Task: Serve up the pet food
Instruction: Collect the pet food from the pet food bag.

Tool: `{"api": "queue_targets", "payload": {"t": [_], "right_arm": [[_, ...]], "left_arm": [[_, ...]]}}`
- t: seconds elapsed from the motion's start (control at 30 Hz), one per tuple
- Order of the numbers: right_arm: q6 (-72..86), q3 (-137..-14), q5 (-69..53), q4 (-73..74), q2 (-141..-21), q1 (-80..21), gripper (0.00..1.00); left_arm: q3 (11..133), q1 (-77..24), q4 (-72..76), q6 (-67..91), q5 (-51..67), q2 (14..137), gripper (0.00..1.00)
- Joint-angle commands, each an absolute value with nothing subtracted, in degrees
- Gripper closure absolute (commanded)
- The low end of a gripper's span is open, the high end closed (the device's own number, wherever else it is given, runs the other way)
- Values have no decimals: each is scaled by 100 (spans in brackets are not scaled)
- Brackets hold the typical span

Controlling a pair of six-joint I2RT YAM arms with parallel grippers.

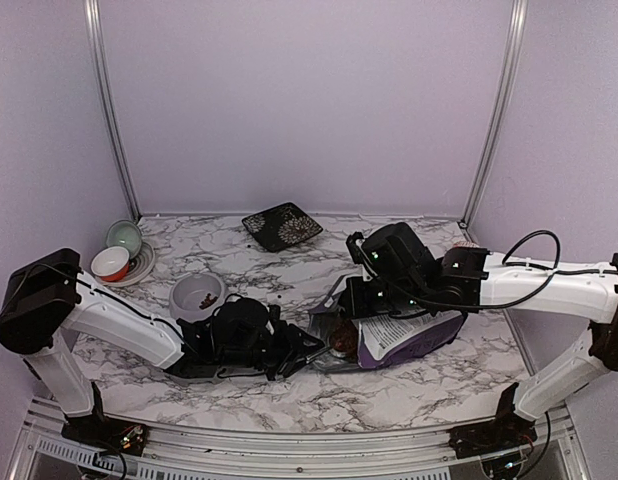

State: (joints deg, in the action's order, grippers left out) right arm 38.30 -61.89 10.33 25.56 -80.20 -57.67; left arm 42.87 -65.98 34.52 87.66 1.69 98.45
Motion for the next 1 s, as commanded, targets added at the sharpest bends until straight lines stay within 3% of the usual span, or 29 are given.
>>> {"api": "queue_targets", "payload": {"t": [0.0,0.6,0.97], "right_arm": [[3780,-6477,1118,2113,-7848,-5784,100],[3710,-6414,1103,2013,-7747,-5781,100],[3631,-6249,1160,1995,-7492,-5766,100]], "left_arm": [[4228,-6622,3725,9077,-168,9905,62],[4414,-6860,4187,9534,-580,10422,61],[4618,-6908,4217,9559,-894,10578,73]]}}
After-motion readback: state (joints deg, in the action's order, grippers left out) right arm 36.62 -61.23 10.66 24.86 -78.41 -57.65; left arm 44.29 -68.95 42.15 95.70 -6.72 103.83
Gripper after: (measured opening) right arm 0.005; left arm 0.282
